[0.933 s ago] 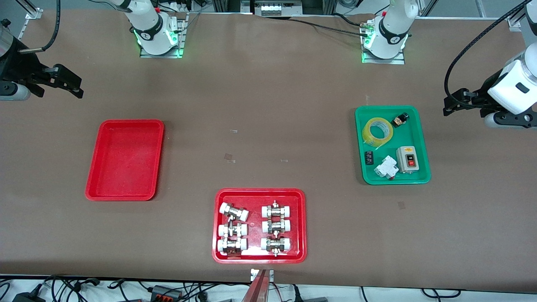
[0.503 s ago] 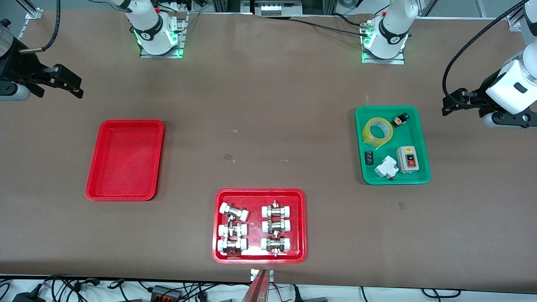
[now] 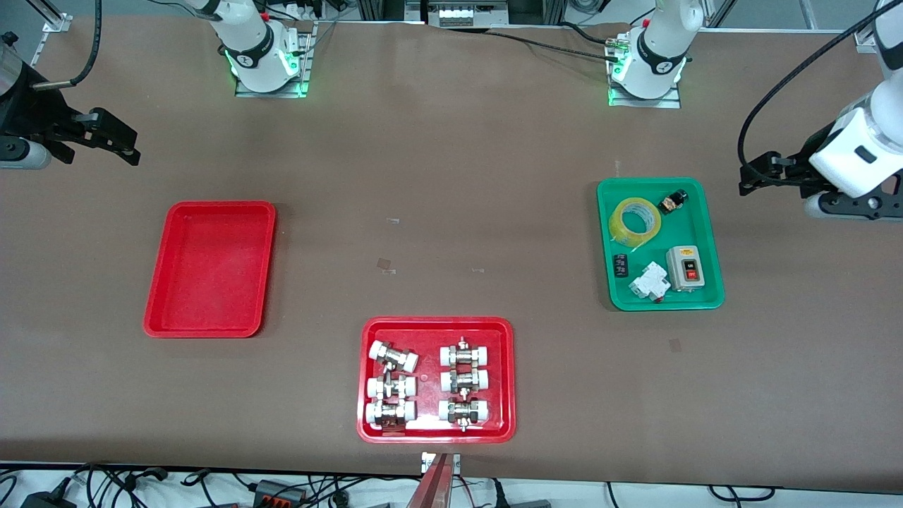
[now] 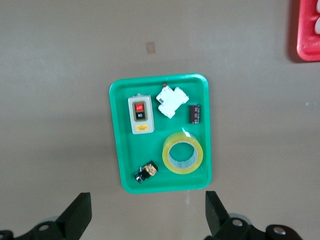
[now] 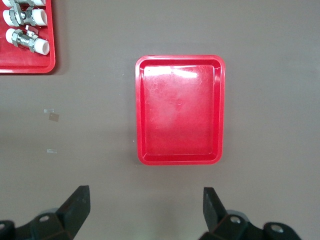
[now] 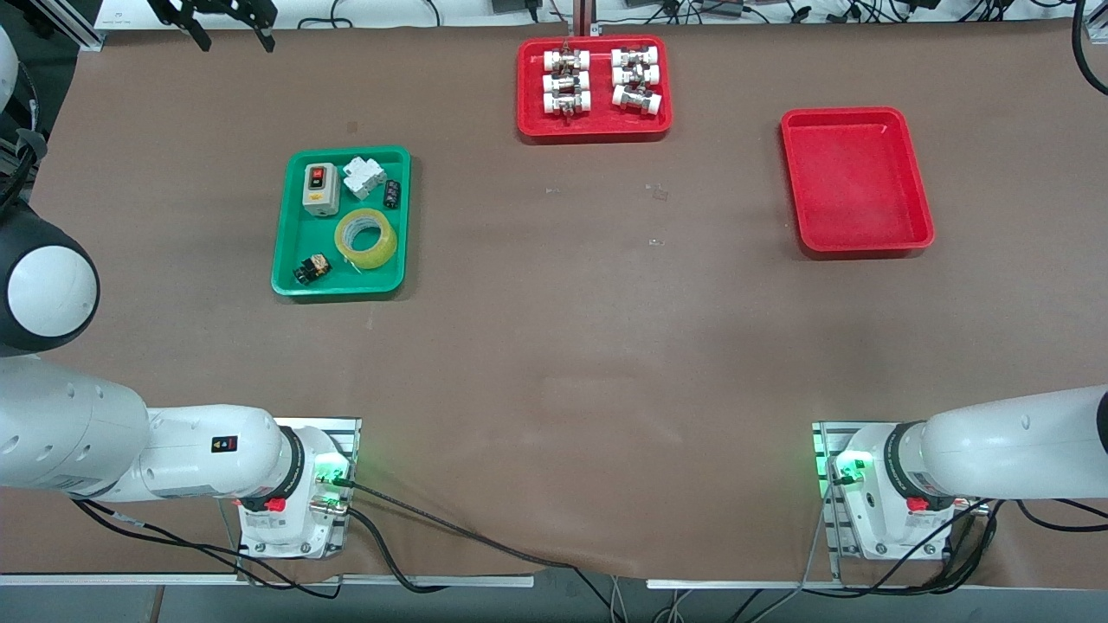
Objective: Left arm passes tape to right arm into tray
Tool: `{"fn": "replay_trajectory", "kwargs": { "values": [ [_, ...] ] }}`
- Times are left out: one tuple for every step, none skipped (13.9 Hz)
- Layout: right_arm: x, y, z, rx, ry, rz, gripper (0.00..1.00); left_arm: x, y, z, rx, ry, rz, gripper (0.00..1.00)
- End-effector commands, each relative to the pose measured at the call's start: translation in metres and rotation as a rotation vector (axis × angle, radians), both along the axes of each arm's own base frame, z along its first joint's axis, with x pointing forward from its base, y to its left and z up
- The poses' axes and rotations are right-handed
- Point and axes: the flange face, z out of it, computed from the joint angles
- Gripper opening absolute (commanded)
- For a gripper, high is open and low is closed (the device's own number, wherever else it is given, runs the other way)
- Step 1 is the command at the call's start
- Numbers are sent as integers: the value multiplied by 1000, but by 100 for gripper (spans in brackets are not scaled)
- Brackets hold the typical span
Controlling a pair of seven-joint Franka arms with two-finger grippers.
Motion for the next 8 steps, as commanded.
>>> {"fn": "replay_trajectory", "kwargs": {
  "values": [
    [0, 1, 1, -15, 3, 5, 100, 4, -7, -20, 12, 52, -23, 100],
    [0, 1, 1, -15, 5, 5, 100, 4, -13, -22, 11, 57, -32, 100],
    [0, 1, 1, -15, 5, 5, 100, 3, -14, -25, 12, 63, -34, 100],
    [0, 1, 1, -15, 5, 5, 100, 1, -21, -29, 10, 72, -48, 100],
    [-1, 1, 1, -14, 7, 3, 100, -1, -25, -34, 11, 84, -54, 100],
    [-1, 1, 1, -15, 6, 3, 100, -2, -26, -34, 11, 84, -57, 100],
    [-1, 1, 0, -15, 8, 3, 100, -3, -31, -31, 5, 77, -64, 100],
    [-1, 1, 0, -15, 8, 3, 100, -4, -43, -30, -8, 71, -83, 100]
  ]
}}
